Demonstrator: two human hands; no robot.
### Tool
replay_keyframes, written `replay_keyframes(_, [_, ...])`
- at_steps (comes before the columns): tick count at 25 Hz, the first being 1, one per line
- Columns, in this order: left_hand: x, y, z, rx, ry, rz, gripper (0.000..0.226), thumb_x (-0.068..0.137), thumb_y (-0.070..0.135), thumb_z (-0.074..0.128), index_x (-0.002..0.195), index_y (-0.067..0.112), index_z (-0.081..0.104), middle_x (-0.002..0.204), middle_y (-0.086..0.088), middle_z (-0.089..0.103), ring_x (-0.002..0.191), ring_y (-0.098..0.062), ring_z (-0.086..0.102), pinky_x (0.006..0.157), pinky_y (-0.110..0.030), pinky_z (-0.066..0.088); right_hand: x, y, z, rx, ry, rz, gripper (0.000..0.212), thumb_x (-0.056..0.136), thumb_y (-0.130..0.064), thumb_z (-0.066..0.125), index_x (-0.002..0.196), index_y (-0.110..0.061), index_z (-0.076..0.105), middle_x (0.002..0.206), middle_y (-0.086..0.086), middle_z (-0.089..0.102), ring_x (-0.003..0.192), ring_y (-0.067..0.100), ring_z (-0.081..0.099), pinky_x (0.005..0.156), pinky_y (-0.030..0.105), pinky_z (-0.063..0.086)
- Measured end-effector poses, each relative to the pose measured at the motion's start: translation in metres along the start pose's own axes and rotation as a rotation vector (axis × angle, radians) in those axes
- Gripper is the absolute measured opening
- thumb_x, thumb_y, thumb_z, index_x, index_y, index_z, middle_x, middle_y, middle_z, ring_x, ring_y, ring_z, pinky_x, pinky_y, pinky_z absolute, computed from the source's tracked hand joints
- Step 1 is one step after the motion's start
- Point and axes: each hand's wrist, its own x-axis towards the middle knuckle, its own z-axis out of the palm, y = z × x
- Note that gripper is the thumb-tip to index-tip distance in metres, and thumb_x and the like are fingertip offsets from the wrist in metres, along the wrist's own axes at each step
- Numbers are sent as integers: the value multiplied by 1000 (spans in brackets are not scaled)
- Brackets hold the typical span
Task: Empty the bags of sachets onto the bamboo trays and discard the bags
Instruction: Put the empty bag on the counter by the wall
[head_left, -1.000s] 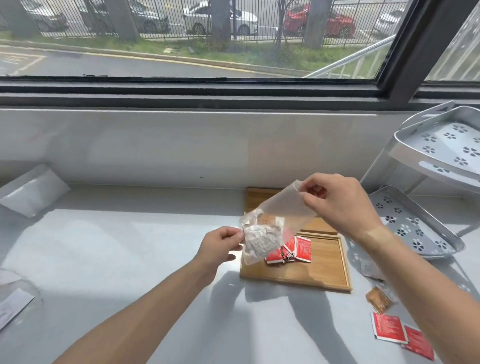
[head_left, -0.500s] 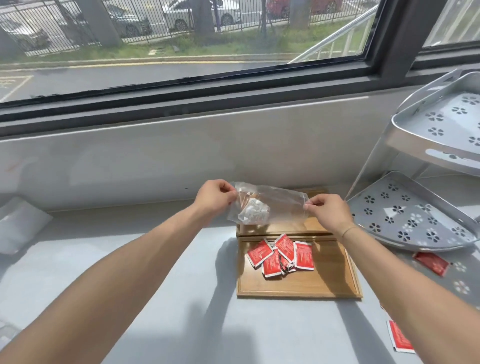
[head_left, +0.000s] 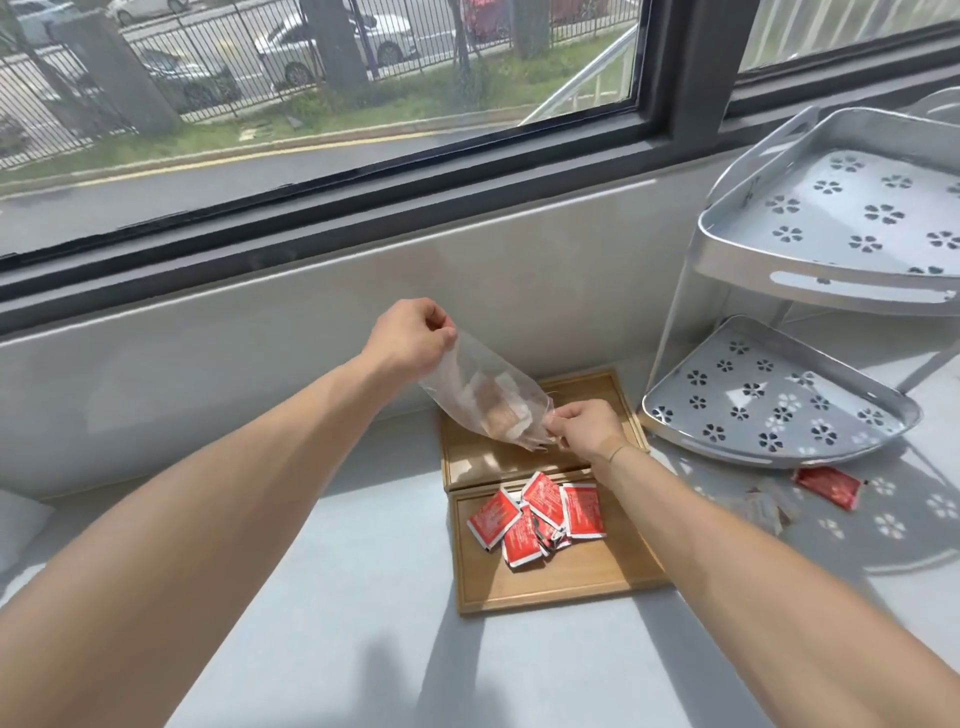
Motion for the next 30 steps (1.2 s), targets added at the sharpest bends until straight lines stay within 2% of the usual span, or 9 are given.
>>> replay_keyframes(4, [-1,21,-17,121,20,89,10,91,18,60,92,12,68,90,-4,66,86,-22,60,76,-29,46,-5,-10,14,100,-53,-3,20,85,-9,71,66,-15,68,66,-1,63,56,9,51,45,18,37])
replay_keyframes(8, [-5,33,-27,181,51,133,14,91,18,57,96,12,69,92,-1,64,89,-21,58,76,-27,44,-6,-12,20,103,-79,6,16,86,-15,71,70,-15,72,74,0,67,59,9,50,46,20,31])
replay_keyframes(11, [-11,37,-29,175,56,140,16,93,18,56,98,11,69,92,-1,64,89,-21,58,76,-27,45,-9,-14,17,110,-81,16,11,86,-16,70,78,-11,75,85,5,72,64,11,52,47,20,32])
replay_keyframes(18, [-33,35,-30,138,57,130,15,94,20,57,100,11,68,92,0,63,90,-20,57,76,-28,44,-40,-15,-13,109,-49,-30,12,86,-13,66,88,-6,75,82,9,70,68,18,53,50,23,37])
replay_keyframes(21, [-58,24,-21,31,33,85,11,92,18,60,96,12,68,91,0,63,88,-19,58,73,-28,43,-68,-10,-39,151,-32,-33,13,84,-12,63,86,-4,73,79,8,64,66,18,49,51,24,33])
replay_keyframes(23, [-79,17,-11,-86,16,55,7,90,17,63,91,13,69,88,-1,66,86,-19,60,73,-29,46,-90,-3,-61,164,-26,-42,13,86,-22,64,80,-11,70,78,6,63,67,19,48,52,25,30])
replay_keyframes(25, [-101,14,2,-190,-15,42,4,87,14,67,84,15,69,81,0,66,80,-18,61,72,-29,49,-112,8,-84,182,1,-50,20,88,-30,66,81,-11,69,76,4,64,65,18,50,53,25,28])
replay_keyframes(28, [-135,22,23,-340,-80,26,12,85,8,69,77,16,66,71,2,63,64,-15,55,59,-26,46,-144,32,-119,192,37,-53,13,87,-22,70,78,-13,67,71,4,65,57,13,50,51,23,29])
replay_keyframes(30, [-155,30,41,-425,-121,9,12,84,4,69,77,13,66,70,0,61,63,-15,53,58,-26,44,-163,52,-142,202,45,-50,6,85,-15,72,84,-10,68,68,4,64,55,13,51,49,22,32])
